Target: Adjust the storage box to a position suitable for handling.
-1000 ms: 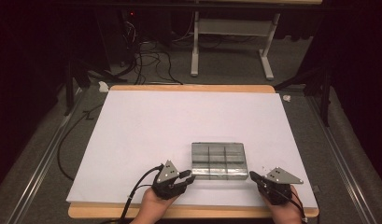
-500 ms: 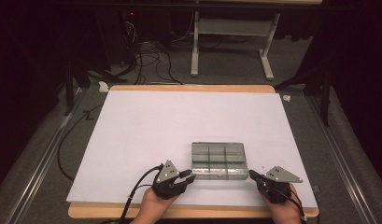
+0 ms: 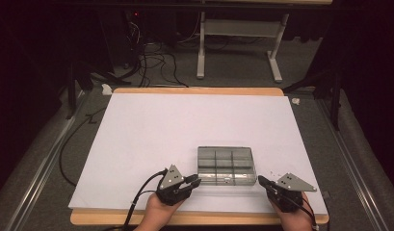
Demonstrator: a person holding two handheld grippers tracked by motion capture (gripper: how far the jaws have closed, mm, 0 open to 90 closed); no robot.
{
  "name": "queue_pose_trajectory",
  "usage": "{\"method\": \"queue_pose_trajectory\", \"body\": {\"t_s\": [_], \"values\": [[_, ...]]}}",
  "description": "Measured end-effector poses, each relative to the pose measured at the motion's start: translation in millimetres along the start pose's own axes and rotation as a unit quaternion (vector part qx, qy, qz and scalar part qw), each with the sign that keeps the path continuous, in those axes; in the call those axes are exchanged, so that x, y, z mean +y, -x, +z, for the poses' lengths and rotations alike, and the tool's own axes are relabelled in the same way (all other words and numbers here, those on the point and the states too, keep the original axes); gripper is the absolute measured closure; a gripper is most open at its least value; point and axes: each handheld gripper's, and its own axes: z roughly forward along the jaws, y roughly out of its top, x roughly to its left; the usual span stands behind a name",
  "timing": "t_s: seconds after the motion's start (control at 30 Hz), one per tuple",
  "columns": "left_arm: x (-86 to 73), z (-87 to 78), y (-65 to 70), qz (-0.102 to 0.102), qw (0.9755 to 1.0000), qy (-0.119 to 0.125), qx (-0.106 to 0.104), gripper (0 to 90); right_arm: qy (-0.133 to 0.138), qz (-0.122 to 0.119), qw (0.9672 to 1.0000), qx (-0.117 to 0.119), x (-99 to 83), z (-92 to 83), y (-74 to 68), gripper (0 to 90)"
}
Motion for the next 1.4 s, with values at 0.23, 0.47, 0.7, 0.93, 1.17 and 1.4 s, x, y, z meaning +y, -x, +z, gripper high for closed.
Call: {"method": "queue_pose_trajectory", "body": {"t_s": [0.23, 0.47, 0.7, 0.93, 1.17, 1.4], "values": [[2.3, -1.7, -0.1, -0.001, 1.0, 0.008, 0.001, 79.3, 0.007, -0.003, 1.0, 0.004, 2.1, -1.8, -1.4, 90.0], [3.2, -3.6, -0.7, -0.001, 0.9999, 0.013, 0.001, 81.2, 0.012, -0.005, 0.9999, 0.009, 4.8, -2.5, -4.1, 90.0], [3.6, -3.9, -1.0, -0.001, 0.9999, 0.016, 0.001, 82.4, 0.014, -0.003, 0.9998, 0.014, 6.2, -0.1, -5.4, 90.0], [3.7, -3.2, -1.6, -0.002, 0.9998, 0.017, 0.002, 84.0, 0.016, -0.001, 0.9998, 0.016, 6.8, -0.4, -4.8, 90.0], [7.9, -1.8, -5.3, -0.003, 0.9997, 0.021, 0.011, 86.2, 0.019, 0.005, 0.9996, 0.021, 9.8, 1.8, -5.1, 90.0], [12.4, 4.9, -8.4, -0.001, 0.9997, 0.017, 0.016, 86.6, 0.014, 0.013, 0.9996, 0.022, 14.4, 6.2, -4.2, 90.0]]}}
